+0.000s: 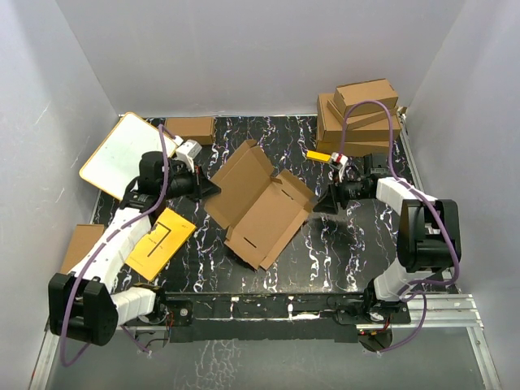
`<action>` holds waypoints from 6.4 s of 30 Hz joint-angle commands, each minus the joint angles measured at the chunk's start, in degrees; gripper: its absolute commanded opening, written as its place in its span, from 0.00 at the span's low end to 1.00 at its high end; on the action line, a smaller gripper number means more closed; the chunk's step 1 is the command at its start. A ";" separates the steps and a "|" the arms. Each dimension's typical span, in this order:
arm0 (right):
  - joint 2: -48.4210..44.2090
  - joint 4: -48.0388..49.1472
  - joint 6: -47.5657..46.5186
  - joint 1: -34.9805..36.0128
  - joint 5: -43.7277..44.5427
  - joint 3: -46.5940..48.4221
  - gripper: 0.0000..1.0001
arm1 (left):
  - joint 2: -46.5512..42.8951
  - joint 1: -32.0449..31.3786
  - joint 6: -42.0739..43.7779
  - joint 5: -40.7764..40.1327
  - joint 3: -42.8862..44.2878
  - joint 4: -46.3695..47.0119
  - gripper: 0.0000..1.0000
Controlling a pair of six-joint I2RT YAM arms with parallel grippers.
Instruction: Fold the paper box
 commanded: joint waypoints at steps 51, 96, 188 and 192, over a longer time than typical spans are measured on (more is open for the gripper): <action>8.87 42.44 45.41 5.40 -9.20 -8.50 0.13 | -13.51 0.77 -26.51 -7.72 -27.04 32.53 0.00; 6.90 10.05 19.31 5.01 3.55 2.04 0.64 | -9.53 0.81 -22.37 -5.62 -24.20 27.55 0.00; 3.24 0.17 -29.86 30.71 19.46 1.89 0.16 | 15.67 -3.95 8.97 9.12 4.51 0.25 0.00; 4.05 2.12 -27.05 31.09 21.26 1.79 0.18 | 16.03 -3.96 8.97 8.94 4.58 0.34 0.00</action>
